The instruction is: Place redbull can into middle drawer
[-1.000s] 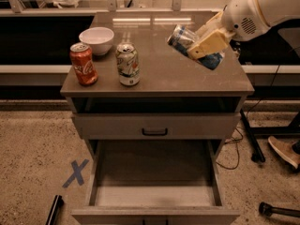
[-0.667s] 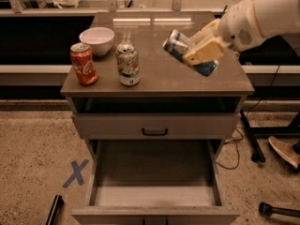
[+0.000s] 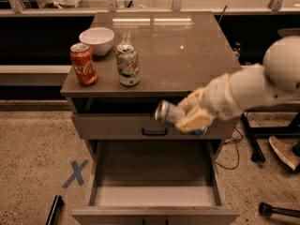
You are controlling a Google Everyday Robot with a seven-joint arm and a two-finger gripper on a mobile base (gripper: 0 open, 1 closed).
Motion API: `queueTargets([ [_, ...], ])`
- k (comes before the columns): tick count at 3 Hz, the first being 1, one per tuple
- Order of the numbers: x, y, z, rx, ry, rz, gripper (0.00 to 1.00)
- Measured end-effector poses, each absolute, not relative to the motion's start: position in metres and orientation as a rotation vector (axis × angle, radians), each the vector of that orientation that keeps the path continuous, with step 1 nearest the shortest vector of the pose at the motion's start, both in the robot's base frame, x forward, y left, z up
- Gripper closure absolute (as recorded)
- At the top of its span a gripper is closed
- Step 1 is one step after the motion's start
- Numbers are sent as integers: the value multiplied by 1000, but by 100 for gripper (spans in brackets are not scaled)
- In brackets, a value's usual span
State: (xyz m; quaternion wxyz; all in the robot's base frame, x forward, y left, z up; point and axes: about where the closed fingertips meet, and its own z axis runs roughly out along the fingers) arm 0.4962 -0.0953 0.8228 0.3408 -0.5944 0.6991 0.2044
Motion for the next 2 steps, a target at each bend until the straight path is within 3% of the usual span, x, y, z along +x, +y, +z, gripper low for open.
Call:
queueTargets([
  [1, 465, -87, 775, -1610, 1876, 605, 100],
  [2, 468, -79, 766, -1631, 1887, 603, 100],
])
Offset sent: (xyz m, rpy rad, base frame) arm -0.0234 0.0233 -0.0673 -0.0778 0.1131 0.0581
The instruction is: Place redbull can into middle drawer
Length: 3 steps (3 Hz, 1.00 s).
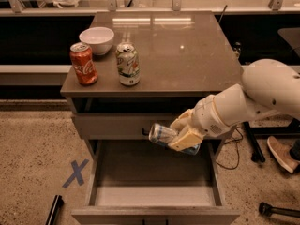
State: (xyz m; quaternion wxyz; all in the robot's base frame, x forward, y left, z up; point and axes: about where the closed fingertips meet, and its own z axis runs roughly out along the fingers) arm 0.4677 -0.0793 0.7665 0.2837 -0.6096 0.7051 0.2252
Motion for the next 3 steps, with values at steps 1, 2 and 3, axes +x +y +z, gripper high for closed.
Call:
queueTargets([
  [1, 473, -49, 686, -1754, 1979, 502, 100],
  [2, 466, -38, 606, -1870, 2009, 381, 100],
  [3, 458, -39, 548, -1897, 1981, 346, 100],
])
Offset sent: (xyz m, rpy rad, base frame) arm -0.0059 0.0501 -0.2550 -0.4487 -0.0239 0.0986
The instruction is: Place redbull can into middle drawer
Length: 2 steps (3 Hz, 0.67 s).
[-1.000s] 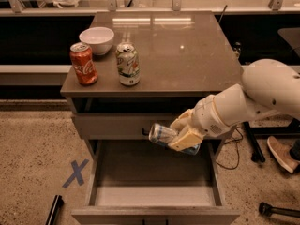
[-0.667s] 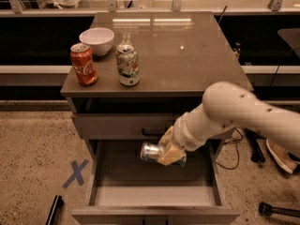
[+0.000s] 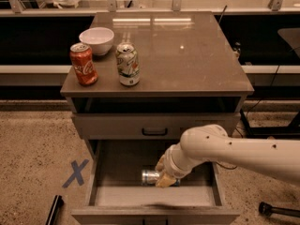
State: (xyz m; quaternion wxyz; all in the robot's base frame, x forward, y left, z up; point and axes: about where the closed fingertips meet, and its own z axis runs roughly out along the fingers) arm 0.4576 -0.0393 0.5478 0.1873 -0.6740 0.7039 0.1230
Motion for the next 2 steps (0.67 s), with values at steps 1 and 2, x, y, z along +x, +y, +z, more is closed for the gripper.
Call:
queueTargets([
  [1, 454, -51, 511, -1872, 1944, 371, 100],
  [2, 454, -70, 466, -1778, 1948, 475, 98],
])
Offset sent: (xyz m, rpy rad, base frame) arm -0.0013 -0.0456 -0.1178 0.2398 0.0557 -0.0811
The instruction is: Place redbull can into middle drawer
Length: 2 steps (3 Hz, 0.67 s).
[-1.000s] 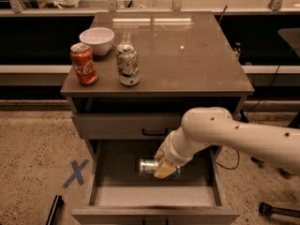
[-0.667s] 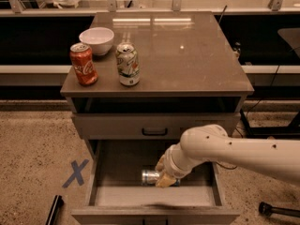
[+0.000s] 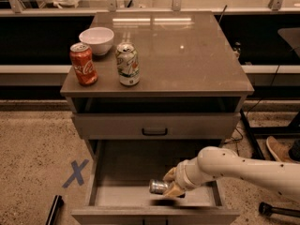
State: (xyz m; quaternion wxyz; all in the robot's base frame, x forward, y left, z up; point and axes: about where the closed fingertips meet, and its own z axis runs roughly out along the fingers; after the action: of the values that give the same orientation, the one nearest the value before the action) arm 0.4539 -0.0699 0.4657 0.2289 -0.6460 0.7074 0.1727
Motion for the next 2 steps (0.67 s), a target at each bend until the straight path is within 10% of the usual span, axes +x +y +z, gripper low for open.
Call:
queueTargets([
  [2, 462, -80, 431, -1603, 2125, 563, 52],
])
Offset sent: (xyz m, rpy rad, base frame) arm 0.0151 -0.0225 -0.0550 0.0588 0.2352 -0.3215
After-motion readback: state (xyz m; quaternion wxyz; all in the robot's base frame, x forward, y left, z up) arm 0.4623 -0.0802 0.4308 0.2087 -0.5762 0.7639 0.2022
